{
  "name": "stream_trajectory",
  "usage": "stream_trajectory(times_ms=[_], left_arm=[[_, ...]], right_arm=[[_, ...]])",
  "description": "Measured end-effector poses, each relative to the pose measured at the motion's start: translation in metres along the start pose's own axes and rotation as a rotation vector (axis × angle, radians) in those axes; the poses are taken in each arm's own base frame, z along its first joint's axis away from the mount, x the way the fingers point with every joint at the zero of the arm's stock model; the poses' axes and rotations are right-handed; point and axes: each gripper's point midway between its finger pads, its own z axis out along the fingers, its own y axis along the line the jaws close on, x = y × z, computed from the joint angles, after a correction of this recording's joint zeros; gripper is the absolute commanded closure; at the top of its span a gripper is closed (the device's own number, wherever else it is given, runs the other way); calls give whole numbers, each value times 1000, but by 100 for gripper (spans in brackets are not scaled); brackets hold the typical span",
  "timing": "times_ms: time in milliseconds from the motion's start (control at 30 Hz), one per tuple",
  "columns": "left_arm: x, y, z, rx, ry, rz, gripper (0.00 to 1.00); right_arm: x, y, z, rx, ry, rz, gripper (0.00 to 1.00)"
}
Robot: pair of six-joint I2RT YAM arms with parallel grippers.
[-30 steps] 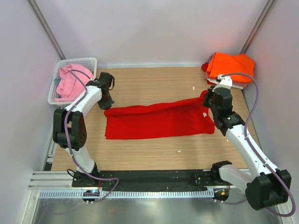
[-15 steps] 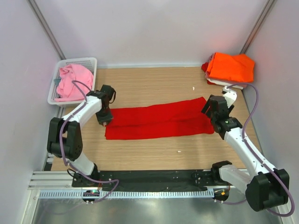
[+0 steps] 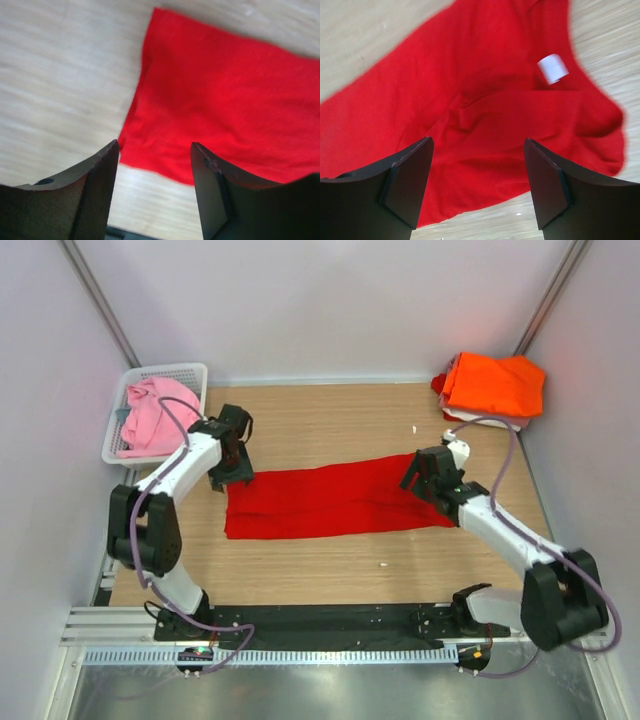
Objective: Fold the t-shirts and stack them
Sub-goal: Fold the tshirt
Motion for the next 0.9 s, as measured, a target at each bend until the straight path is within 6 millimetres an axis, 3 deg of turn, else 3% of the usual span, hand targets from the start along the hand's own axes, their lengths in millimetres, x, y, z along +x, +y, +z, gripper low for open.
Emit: stream_trajectory(times_ms=[100,267,433,567,633,800,900], left_arm=[[0,-19,26,-1,29,17,46],[29,-30,75,-52,140,53,48],[36,-33,72,-37,117,50,49],[63,-34,63,-19,118,79,49],[87,-36,54,-2,124,103,48],[156,-46,29,76,163,156,49],[196,-71,10,179,178,160,48]], right_arm=[[30,14,27,12,132,-48,21],[60,17,66,82,272,-92,21],[44,51,103,88,315,-131,21],[20,94,145,46,319,-152,21],[9,117,165,14,315,-151,21],[-22,205,219,-200,281,-107,18],[-26,256,237,-386,265,-75,13]])
